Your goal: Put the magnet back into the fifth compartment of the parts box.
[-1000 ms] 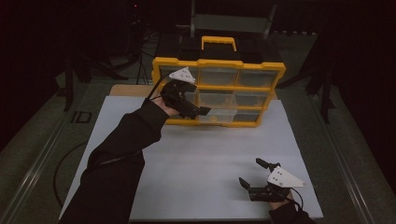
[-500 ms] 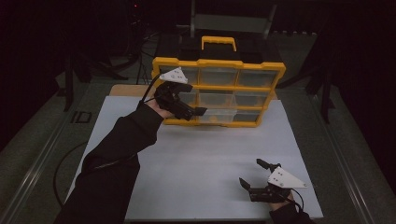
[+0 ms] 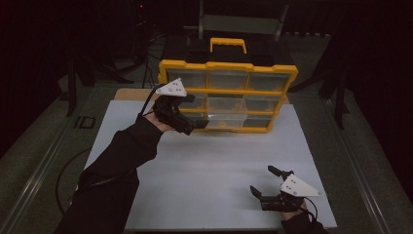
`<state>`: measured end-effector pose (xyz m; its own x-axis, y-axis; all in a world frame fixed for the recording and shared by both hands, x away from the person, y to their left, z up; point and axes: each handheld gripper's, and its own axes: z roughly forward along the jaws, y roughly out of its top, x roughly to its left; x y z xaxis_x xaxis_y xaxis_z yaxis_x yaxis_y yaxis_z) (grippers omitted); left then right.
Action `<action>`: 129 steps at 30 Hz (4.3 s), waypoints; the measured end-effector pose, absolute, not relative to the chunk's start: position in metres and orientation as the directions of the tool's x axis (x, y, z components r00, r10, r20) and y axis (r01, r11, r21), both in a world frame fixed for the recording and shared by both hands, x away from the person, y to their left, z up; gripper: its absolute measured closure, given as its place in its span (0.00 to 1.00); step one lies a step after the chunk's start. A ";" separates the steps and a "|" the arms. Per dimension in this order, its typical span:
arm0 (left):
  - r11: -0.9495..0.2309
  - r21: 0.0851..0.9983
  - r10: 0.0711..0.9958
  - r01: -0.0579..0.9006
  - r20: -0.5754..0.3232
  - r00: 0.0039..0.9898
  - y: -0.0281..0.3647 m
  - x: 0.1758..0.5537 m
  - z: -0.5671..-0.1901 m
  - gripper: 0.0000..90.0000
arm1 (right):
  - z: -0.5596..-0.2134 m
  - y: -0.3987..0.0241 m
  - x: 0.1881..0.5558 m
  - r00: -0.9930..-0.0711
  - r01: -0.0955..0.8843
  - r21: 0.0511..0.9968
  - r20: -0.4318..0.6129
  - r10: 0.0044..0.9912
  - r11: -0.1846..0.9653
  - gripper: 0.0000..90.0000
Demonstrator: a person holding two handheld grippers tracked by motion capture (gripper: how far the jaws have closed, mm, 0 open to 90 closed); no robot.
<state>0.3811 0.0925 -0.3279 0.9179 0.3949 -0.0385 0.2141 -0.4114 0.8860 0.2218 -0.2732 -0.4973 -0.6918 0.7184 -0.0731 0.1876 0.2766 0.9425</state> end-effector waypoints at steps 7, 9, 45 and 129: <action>-0.412 0.886 0.381 0.215 -0.047 0.924 0.101 0.375 -0.342 0.00 | -0.497 -0.274 0.221 -0.690 0.184 0.943 -0.077 0.720 0.277 0.09; -0.421 0.882 0.378 0.210 -0.040 0.925 0.103 0.373 -0.346 0.00 | -0.497 -0.273 0.221 -0.689 0.187 0.941 -0.079 0.720 0.282 0.09; -0.388 0.888 0.348 0.247 -0.107 0.931 0.150 0.320 -0.408 0.00 | -0.497 -0.272 0.221 -0.692 0.182 0.940 -0.086 0.717 0.288 0.09; -0.253 0.874 0.719 0.416 -0.118 0.685 0.235 0.260 -0.514 0.00 | -0.502 -0.272 0.223 -0.688 0.199 0.932 -0.089 0.720 0.304 0.09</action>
